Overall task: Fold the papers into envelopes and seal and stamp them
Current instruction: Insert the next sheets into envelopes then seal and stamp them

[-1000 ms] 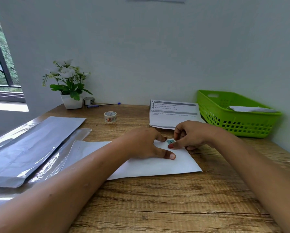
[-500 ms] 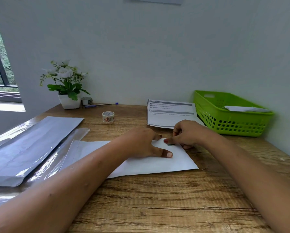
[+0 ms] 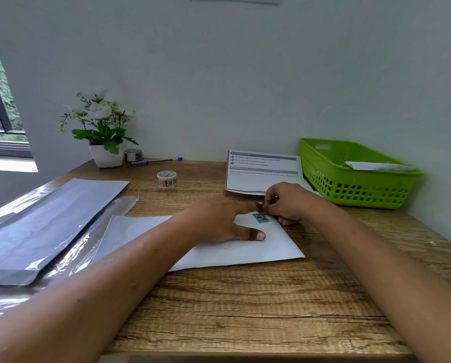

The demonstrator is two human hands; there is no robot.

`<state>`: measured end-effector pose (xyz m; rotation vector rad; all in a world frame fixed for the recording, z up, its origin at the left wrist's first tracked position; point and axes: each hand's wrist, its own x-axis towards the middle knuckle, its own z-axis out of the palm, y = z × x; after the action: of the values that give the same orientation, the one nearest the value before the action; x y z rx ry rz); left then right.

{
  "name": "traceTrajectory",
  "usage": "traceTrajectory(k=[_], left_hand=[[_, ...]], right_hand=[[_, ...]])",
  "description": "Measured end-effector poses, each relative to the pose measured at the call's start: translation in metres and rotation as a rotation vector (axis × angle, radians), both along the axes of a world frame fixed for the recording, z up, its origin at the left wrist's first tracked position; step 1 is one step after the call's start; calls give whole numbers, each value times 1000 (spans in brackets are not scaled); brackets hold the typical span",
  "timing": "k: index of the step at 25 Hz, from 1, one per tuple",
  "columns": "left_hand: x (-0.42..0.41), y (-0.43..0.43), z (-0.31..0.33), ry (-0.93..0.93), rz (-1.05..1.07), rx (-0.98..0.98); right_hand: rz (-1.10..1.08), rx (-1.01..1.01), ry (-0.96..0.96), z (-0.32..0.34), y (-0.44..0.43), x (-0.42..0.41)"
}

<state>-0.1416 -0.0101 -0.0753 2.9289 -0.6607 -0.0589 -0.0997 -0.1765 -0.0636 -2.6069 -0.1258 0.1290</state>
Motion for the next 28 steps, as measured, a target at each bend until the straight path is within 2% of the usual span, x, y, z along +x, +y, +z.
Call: traceTrajectory(k=[5, 10, 14, 22, 26, 28], left_hand=[[1, -1, 0, 0, 14, 39], [1, -3, 3, 20, 27, 40], [1, -2, 3, 35, 33, 29], [0, -6, 4, 61, 81, -22], [-1, -8, 4, 56, 84, -19], [-1, -8, 4, 69, 80, -21]], right_hand=[[5, 53, 6, -1, -2, -1], [27, 221, 114, 3, -13, -8], [45, 208, 124, 4, -13, -4], [101, 202, 286, 12, -18, -5], [72, 206, 258, 10, -20, -7], [58, 129, 178, 7, -18, -7]])
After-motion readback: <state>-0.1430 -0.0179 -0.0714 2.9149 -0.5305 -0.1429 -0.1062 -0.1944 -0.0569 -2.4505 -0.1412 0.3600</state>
